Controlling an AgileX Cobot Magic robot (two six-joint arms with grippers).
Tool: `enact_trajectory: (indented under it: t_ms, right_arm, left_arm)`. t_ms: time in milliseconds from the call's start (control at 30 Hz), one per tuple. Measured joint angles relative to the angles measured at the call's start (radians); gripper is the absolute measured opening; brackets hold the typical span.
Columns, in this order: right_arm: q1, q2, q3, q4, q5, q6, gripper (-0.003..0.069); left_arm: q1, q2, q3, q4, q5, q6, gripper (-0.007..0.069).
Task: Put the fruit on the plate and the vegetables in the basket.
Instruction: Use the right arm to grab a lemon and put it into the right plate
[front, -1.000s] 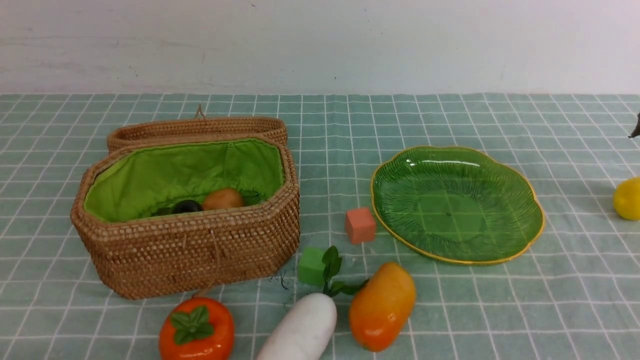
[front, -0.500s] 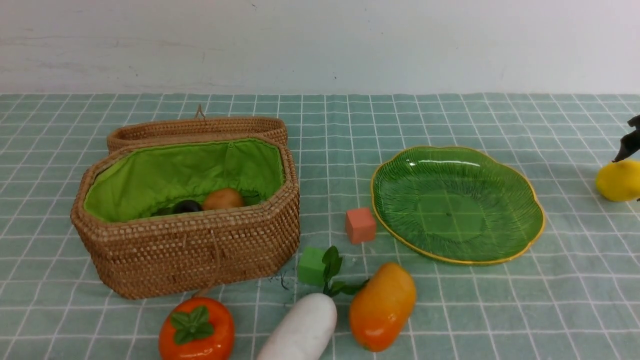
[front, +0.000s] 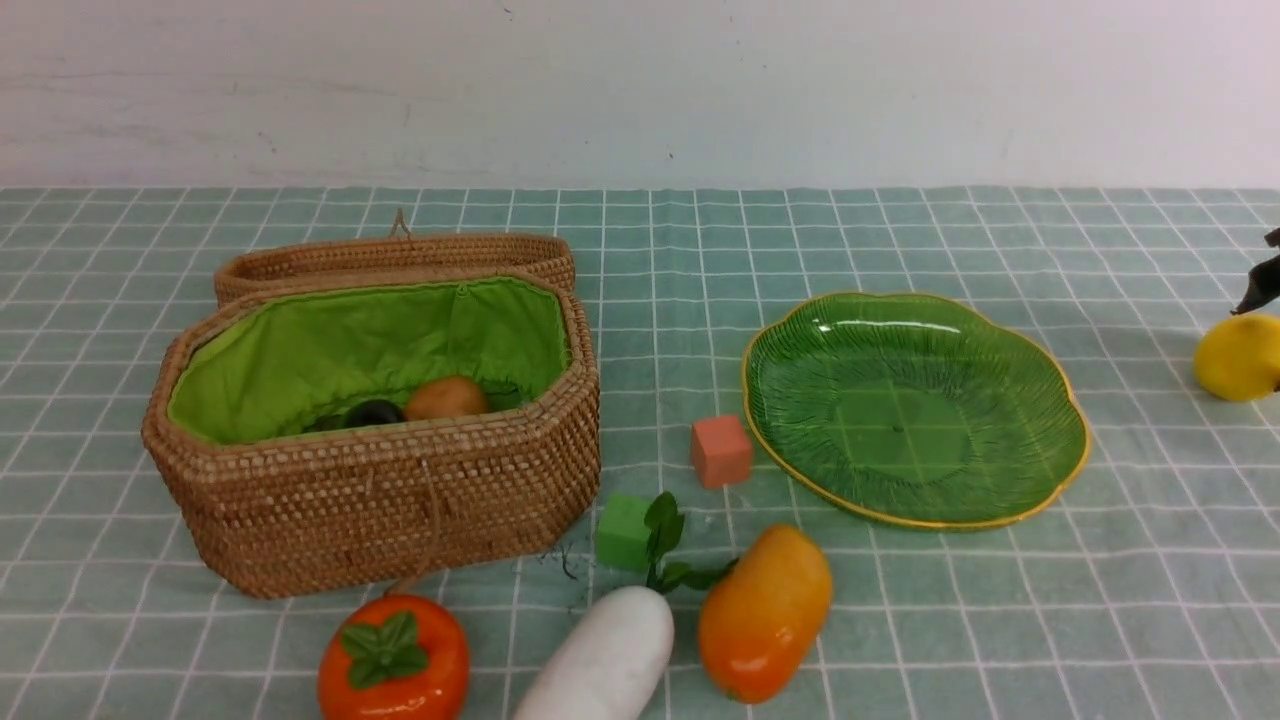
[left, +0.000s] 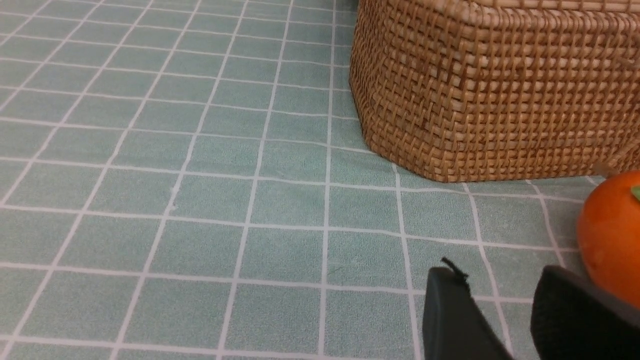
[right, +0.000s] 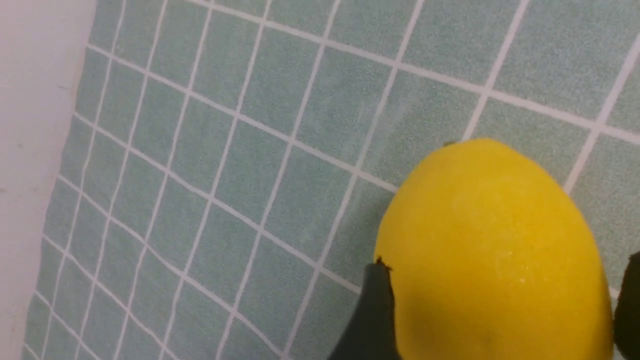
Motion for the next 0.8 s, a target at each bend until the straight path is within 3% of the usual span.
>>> enact_trajectory:
  t_ms: [333, 433, 800]
  right_arm:
    - [-0.018, 0.030, -0.006, 0.011, -0.012, 0.000, 0.0592]
    - [-0.018, 0.031, -0.007, 0.012, -0.012, -0.003, 0.0561]
    - [-0.019, 0.031, -0.013, 0.088, 0.029, -0.157, 0.0541]
  left_arm:
    - [0.000, 0.000, 0.000, 0.000, 0.000, 0.000, 0.0239]
    - [0.000, 0.000, 0.000, 0.000, 0.000, 0.000, 0.0239]
    - [0.000, 0.000, 0.000, 0.000, 0.000, 0.000, 0.0239]
